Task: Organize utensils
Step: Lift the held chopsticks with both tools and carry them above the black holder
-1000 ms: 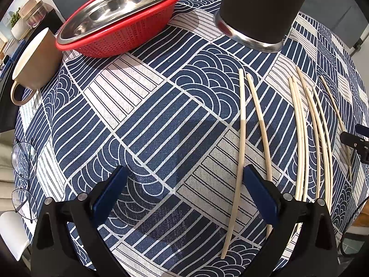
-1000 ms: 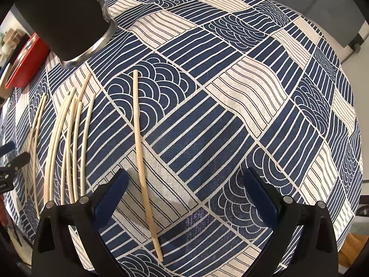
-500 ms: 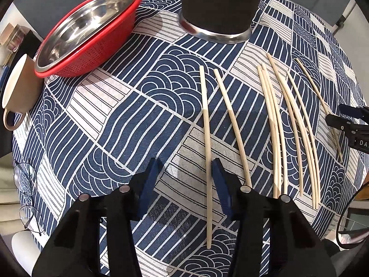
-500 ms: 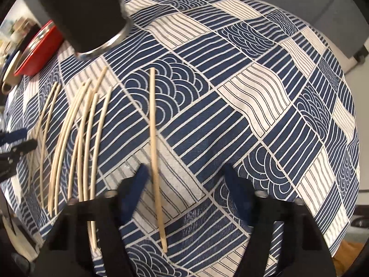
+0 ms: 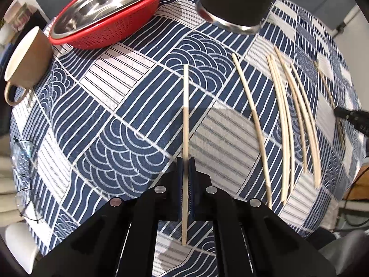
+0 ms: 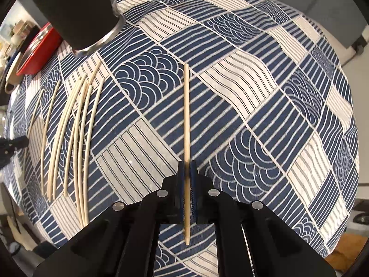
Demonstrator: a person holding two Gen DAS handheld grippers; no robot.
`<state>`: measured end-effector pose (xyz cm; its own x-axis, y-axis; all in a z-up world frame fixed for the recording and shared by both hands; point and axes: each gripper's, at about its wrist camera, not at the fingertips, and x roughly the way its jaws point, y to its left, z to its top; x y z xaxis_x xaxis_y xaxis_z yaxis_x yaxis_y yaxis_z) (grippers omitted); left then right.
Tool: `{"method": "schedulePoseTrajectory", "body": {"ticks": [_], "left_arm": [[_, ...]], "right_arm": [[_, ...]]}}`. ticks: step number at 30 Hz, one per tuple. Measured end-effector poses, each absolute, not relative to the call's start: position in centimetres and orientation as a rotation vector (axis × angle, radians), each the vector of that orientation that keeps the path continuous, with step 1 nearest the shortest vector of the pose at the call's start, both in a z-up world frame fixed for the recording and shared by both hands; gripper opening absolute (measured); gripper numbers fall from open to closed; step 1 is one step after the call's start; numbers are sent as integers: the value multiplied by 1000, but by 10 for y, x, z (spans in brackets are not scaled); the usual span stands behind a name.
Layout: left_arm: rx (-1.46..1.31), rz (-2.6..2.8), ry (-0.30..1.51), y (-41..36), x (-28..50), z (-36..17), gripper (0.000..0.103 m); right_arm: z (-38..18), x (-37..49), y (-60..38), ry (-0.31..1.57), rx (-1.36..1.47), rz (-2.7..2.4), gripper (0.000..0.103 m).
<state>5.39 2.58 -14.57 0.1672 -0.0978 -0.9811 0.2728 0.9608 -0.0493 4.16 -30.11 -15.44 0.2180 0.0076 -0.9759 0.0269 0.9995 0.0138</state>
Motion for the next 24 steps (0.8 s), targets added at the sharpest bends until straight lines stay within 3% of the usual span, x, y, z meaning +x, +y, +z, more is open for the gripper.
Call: {"method": "schedulePoseTrajectory", "body": {"ticks": [8, 15, 24], "left_arm": [[90, -240, 1419, 38, 46, -150, 5], [62, -218, 1387, 62, 38, -119, 5], [63, -229, 1263, 57, 51, -66, 5]], "right_arm": [[-154, 30, -348, 1355, 118, -52, 5], [-132, 38, -386, 1310, 168, -67, 5], [-78, 58, -364, 1185, 257, 2, 5]]}}
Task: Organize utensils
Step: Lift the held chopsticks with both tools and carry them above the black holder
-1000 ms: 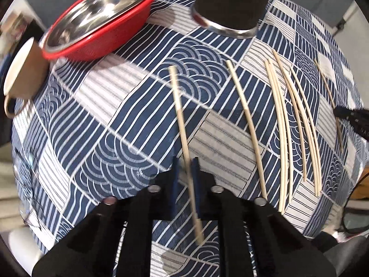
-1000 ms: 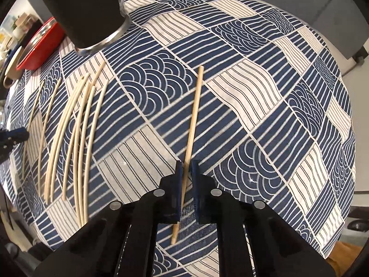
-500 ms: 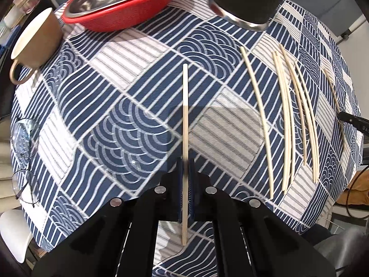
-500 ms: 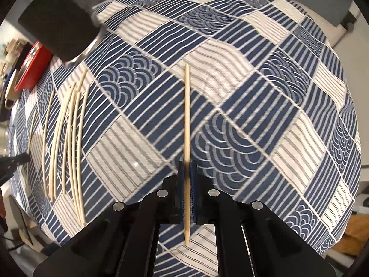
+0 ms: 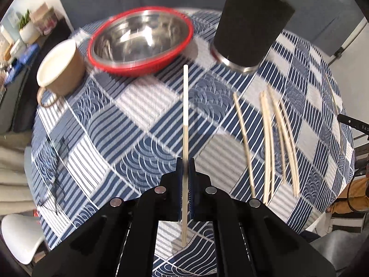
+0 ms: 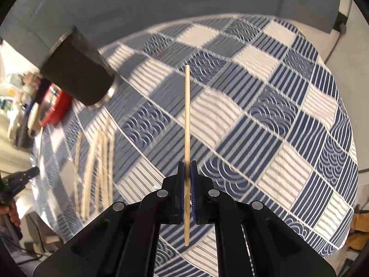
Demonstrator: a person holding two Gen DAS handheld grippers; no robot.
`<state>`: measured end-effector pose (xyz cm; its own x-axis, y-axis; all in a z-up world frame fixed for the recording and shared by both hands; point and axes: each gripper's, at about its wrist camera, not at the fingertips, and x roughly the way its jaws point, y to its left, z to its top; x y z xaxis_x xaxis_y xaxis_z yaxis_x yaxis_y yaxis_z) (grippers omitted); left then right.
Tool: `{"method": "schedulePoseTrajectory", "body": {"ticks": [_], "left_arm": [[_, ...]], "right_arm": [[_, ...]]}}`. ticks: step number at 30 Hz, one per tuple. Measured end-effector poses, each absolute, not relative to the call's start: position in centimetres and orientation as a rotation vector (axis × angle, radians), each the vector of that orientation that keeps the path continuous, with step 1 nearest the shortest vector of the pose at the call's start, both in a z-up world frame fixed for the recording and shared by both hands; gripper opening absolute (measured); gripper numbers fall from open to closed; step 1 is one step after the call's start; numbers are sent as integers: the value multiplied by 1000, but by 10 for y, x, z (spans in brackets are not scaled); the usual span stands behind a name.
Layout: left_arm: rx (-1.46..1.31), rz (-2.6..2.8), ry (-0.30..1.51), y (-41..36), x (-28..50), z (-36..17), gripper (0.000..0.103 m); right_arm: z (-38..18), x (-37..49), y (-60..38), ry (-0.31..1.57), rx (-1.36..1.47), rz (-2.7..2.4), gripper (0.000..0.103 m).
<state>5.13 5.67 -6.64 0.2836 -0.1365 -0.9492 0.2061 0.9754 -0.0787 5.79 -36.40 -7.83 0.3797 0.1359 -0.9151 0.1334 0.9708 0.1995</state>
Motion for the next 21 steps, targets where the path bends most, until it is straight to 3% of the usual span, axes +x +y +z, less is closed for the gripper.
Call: {"method": "schedulePoseTrajectory", "body": {"ticks": [21], "left_arm": [[98, -246, 991, -7, 131, 52, 5]], "right_arm": [[36, 122, -314, 921, 91, 137, 5]]}}
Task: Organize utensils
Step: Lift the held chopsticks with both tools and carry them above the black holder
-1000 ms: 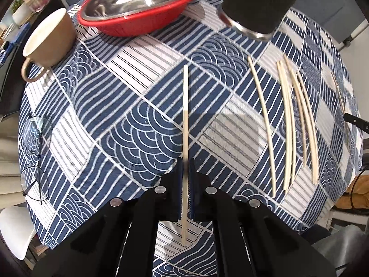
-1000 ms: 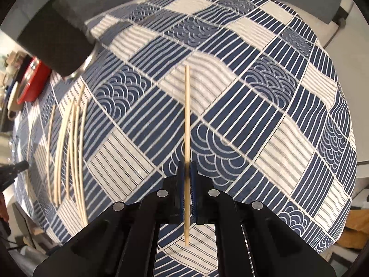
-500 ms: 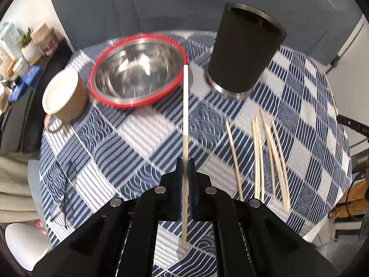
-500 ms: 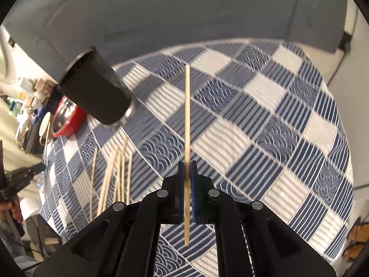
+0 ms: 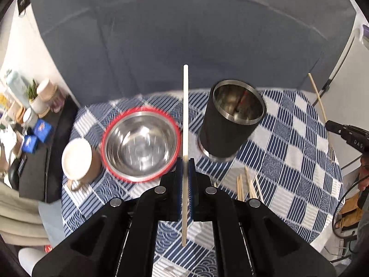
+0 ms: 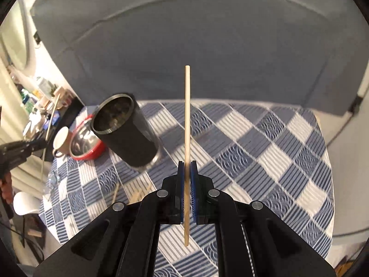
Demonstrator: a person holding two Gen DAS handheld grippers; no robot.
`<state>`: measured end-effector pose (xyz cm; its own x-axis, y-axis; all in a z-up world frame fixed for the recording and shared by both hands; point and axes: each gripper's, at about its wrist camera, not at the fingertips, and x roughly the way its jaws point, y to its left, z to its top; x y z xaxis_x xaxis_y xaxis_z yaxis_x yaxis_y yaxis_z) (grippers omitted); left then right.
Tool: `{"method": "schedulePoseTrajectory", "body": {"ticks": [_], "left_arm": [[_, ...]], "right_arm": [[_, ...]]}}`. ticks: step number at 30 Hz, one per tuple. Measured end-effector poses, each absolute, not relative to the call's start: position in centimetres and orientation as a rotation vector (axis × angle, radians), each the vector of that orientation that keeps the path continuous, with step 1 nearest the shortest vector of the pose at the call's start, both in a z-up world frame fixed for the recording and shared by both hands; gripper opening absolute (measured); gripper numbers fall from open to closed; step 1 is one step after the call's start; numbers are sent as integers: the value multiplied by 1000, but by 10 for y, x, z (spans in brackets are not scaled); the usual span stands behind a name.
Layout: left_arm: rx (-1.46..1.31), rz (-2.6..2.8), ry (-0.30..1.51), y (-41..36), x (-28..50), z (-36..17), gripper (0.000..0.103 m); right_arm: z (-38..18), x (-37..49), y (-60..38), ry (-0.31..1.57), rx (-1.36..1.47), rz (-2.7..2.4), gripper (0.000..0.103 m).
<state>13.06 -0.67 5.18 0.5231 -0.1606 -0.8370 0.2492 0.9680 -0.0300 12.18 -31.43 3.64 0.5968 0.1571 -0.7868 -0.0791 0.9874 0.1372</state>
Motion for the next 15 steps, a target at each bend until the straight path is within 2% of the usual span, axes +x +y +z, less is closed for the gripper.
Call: {"method": "schedulePoseTrajectory", "body": {"ticks": [8, 15], "left_arm": [[88, -275, 925, -24, 165, 84, 5], [54, -321, 902, -47, 195, 89, 5]], "right_arm": [[67, 149, -285, 826, 61, 217, 5], [66, 177, -261, 831, 81, 292, 5]]}}
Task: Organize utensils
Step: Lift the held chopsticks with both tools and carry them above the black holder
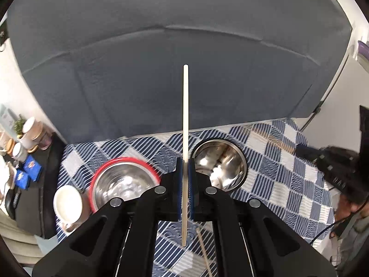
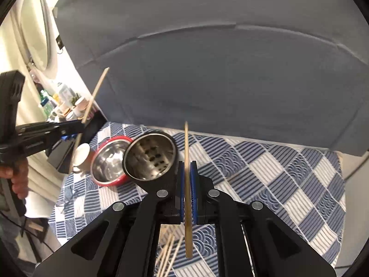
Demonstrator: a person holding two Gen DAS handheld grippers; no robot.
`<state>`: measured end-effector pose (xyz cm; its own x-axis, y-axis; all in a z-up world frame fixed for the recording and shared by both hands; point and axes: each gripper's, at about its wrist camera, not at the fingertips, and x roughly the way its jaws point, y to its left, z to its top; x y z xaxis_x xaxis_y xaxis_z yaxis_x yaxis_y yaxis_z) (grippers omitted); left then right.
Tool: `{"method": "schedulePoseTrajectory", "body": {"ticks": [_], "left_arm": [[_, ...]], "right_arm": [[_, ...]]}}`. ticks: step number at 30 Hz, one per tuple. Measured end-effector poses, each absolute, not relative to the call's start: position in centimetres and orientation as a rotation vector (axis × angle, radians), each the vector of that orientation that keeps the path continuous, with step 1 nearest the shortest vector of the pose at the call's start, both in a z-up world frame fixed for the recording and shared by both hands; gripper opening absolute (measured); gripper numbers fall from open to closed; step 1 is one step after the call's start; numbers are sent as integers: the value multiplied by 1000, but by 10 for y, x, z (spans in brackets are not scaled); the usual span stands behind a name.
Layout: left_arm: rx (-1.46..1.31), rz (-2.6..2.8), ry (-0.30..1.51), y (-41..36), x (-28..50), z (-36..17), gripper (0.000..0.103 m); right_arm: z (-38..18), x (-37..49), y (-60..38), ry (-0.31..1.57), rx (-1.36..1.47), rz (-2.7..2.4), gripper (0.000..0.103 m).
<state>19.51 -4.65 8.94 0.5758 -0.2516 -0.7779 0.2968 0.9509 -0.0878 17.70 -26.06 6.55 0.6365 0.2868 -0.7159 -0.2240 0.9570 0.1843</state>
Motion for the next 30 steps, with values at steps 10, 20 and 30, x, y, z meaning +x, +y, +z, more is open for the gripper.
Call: {"method": "schedulePoseTrajectory", "body": {"ticks": [10, 20, 30], "left_arm": [[8, -416, 894, -78, 229, 78, 5], [-75, -441, 834, -82, 250, 70, 5], [-207, -498, 719, -76, 248, 48, 5]], "right_arm": [[83, 204, -260, 789, 100, 296, 5], [134, 200, -260, 689, 56, 335, 5], [133, 212, -231, 704, 27, 402, 5]]}}
